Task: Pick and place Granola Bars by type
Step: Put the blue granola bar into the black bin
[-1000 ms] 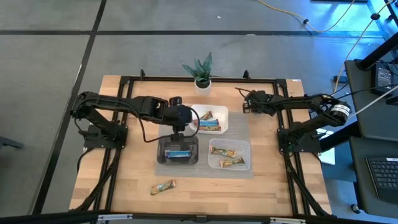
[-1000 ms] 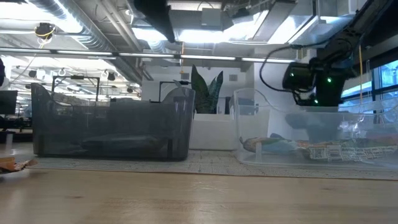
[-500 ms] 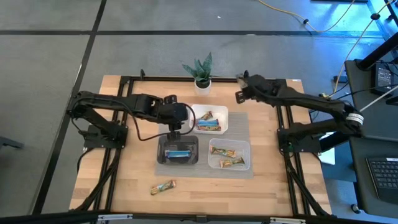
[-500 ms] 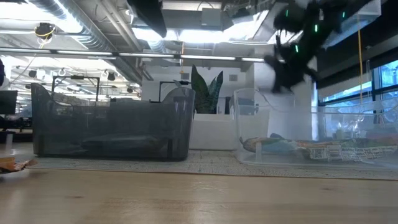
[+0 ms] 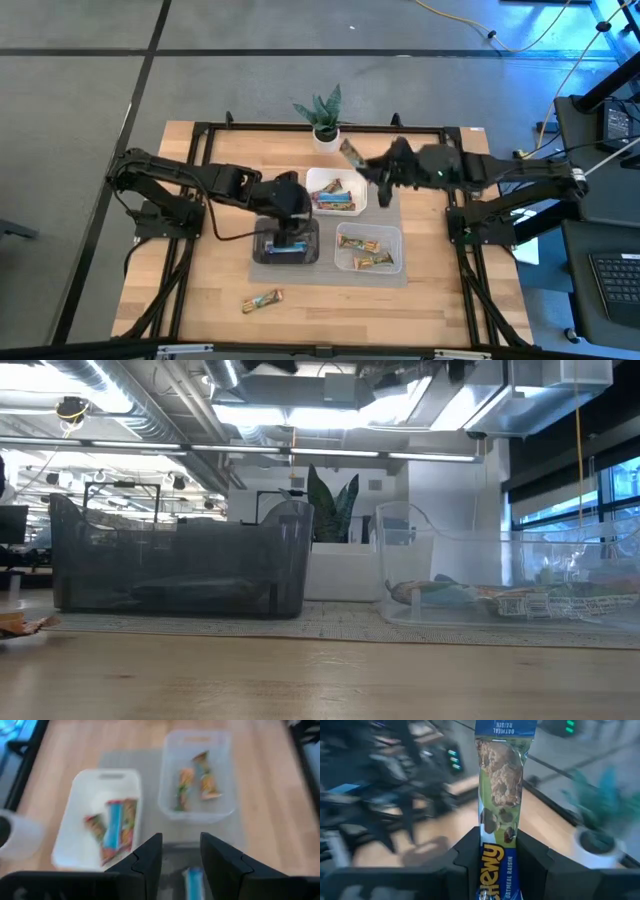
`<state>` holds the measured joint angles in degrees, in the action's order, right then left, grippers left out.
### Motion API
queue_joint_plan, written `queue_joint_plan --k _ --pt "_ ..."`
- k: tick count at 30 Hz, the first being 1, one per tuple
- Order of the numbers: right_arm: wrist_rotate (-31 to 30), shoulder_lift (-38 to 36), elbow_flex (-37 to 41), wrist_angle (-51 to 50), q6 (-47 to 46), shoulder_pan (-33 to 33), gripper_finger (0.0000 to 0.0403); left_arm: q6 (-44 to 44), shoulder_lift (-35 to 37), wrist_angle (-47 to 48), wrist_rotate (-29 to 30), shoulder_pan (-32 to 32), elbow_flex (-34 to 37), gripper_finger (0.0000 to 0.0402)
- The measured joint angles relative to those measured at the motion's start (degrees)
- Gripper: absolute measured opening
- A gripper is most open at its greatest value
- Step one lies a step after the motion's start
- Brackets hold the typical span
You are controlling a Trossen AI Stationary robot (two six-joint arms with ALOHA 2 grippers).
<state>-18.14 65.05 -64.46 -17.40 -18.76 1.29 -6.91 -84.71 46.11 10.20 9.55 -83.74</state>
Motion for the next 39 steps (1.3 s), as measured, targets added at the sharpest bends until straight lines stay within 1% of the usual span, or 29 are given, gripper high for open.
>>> queue_joint_plan --k 4,6,9,13,16,19,22,25,28,30,33,36,39 --pt "-2.10 0.01 -2.06 1.96 0.03 7.04 0.0106 0.01 -0.04 -5.94 -1.45 1.82 0.00 0.0128" --pt "-2.39 0.01 -2.25 3.85 1.48 10.12 0.0106 -0.03 -0.04 -9.77 -1.54 2.72 0.00 0.0138" --pt "-2.37 0.01 -2.36 7.47 5.43 14.04 0.0106 0.09 -0.04 -16.96 -1.08 4.00 0.00 0.0165" --pt "-2.29 0.02 -2.36 10.63 10.09 17.90 0.0106 0.35 -0.04 -26.14 0.22 5.18 0.00 0.0213" --pt "-2.33 0.01 -2.38 11.16 10.36 20.49 0.0106 1.09 -0.04 -31.56 0.19 5.94 0.00 0.0243" --pt "-2.31 0.01 -2.38 11.19 10.59 23.21 0.0106 -1.24 -0.46 -36.95 0.42 7.08 0.00 0.0258" --pt "-2.25 0.03 -2.38 12.49 12.83 25.66 0.0106 -2.06 -2.07 -40.70 0.45 7.89 0.00 0.0260" --pt "-2.19 0.03 -2.39 14.76 15.54 27.86 0.0106 -4.09 -5.15 -44.71 0.94 8.03 0.02 0.0257" --pt "-2.19 0.03 -2.39 15.42 16.24 29.56 0.0106 -4.29 -9.34 -53.29 3.22 8.02 0.02 0.0256" --pt "-2.18 0.14 -2.39 15.38 16.00 30.48 0.0106 -3.13 -11.65 -59.18 4.36 8.01 0.04 0.0256" --pt "-2.29 0.23 -2.39 15.02 16.08 32.47 0.0106 -0.60 -13.07 -64.45 5.36 8.31 0.04 0.0253" --pt "-3.90 -0.06 -2.39 15.02 16.08 34.57 0.0106 2.27 -12.91 -65.69 7.45 9.24 0.04 0.0249" --pt "-7.53 -0.21 -2.41 14.83 16.36 36.50 0.0106 6.18 -12.26 -67.31 10.46 10.66 0.07 0.0245"
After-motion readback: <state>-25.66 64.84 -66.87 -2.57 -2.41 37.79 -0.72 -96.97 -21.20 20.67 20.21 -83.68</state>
